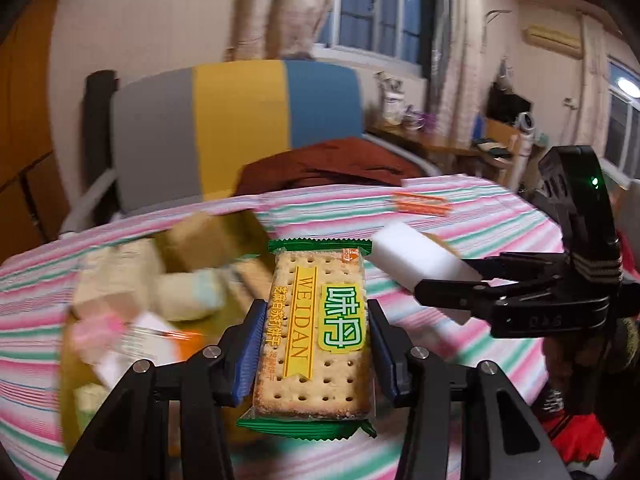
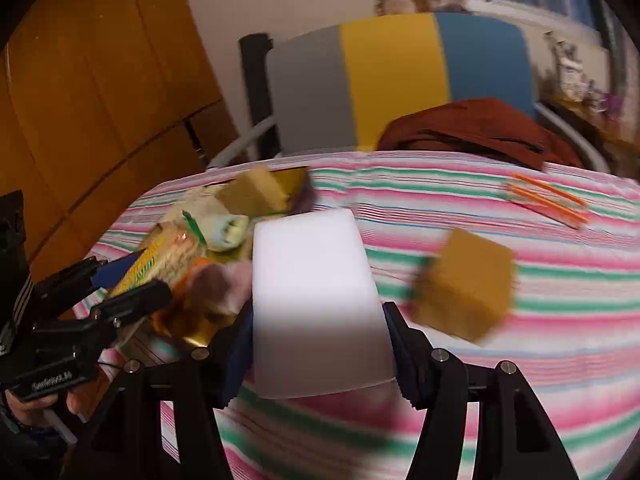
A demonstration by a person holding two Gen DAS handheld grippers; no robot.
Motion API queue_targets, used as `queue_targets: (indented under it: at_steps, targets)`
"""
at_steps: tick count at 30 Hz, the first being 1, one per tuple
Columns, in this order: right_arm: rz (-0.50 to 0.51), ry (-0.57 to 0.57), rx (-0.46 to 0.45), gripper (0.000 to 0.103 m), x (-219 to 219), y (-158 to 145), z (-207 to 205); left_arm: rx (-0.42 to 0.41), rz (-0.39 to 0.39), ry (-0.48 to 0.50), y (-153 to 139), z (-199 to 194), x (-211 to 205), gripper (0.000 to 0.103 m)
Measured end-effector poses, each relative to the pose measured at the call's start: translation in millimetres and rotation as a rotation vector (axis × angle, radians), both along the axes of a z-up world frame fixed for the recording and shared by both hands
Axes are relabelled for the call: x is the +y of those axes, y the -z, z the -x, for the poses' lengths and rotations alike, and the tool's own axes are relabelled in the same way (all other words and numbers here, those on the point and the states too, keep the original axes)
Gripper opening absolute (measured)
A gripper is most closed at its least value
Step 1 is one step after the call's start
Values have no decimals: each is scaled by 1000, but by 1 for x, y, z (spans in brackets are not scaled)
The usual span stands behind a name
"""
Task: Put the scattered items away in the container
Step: 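Carry the cracker packet and white sponge toward the gold tray, then lower the cracker packet and white sponge into the tray and open both tools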
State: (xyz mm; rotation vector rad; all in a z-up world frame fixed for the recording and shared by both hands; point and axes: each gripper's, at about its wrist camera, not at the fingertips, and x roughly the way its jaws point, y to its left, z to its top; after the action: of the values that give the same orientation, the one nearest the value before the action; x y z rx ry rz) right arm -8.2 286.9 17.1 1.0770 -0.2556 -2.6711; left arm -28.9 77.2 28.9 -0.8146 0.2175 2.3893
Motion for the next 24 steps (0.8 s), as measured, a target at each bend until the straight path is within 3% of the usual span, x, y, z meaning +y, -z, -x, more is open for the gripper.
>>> queue_targets:
  at_steps: [4, 11, 19, 24]
  targets:
    - [-5, -12, -38, 61, -36, -3, 43, 16, 40, -101, -7, 29, -36, 49]
    - [86, 30, -119, 62, -63, 1, 104, -71, 45, -202, 4, 82, -76, 49]
    - [93, 129, -145, 62, -75, 1, 153, -120, 67, -203, 15, 119, -69, 49]
    - [120, 131, -174, 64, -78, 5, 167, -165, 79, -197, 22, 135, -62, 49]
